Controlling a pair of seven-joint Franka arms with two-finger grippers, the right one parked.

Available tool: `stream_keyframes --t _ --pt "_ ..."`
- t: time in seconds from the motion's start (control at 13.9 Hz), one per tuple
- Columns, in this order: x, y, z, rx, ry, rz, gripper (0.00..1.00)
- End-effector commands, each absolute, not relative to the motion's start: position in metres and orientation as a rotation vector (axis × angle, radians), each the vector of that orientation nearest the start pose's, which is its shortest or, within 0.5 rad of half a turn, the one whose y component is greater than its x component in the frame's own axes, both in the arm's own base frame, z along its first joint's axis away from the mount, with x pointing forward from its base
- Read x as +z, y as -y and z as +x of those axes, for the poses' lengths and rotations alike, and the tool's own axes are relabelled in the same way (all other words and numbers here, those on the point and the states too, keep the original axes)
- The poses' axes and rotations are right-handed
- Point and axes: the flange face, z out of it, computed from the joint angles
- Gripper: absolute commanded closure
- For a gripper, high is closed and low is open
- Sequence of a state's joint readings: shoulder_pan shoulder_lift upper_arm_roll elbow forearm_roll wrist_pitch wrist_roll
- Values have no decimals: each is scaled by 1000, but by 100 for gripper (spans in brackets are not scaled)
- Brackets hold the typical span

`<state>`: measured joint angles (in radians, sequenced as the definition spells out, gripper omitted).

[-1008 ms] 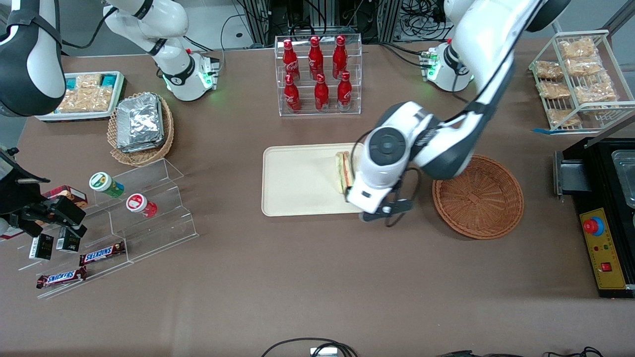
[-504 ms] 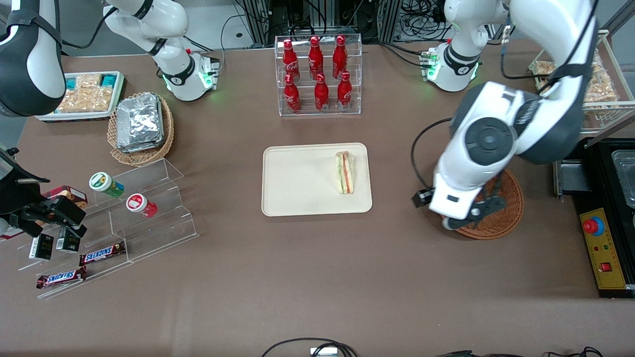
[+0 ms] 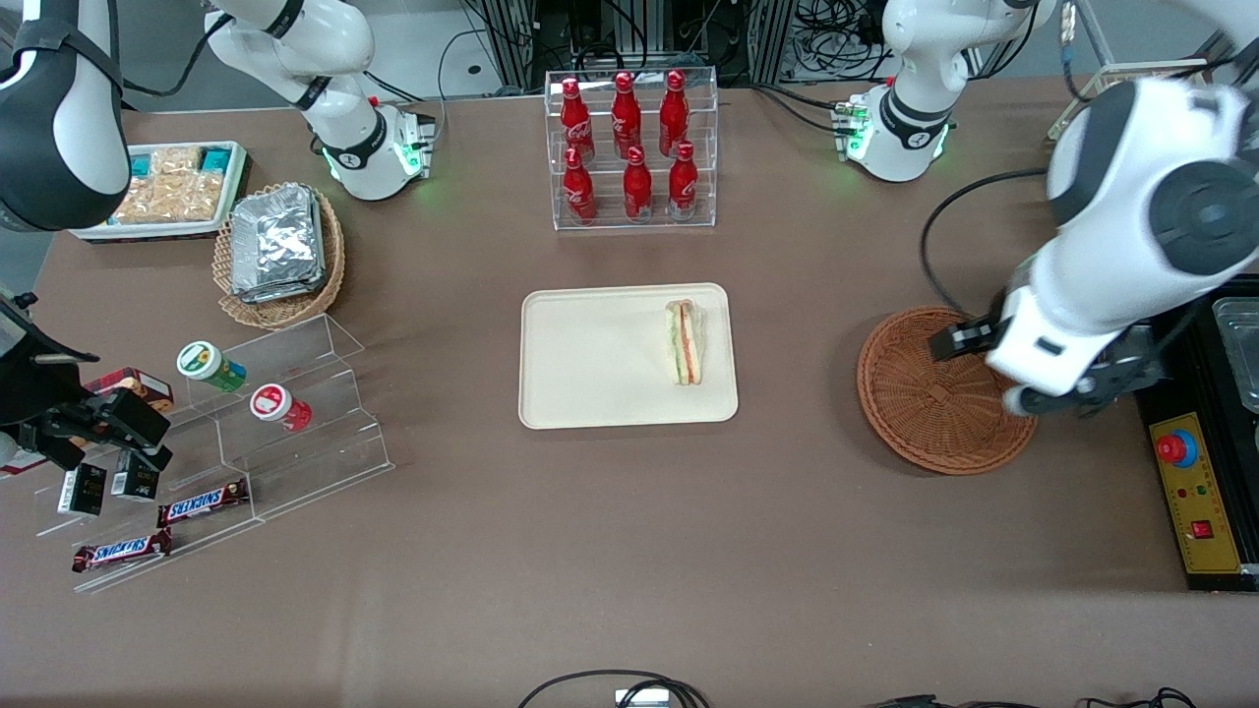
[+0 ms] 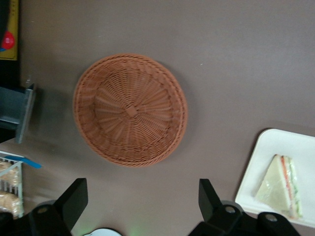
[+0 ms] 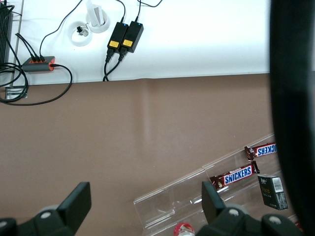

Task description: Place sandwich from basket to tray

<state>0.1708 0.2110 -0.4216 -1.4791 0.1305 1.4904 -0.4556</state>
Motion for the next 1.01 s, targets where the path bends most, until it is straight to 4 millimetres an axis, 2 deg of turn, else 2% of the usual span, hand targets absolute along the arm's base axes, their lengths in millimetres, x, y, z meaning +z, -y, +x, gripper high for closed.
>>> stream_keyframes --t 0.0,0.22,0.5,0.58,0.94 --pt "576 72 564 226 207 -3057 1" --pt "605 43 543 177 105 -3066 1" --pt "629 26 523 178 -203 -3078 1" --pt "629 22 523 183 -274 -3076 1" --pt "623 28 526 201 -298 -3083 1"
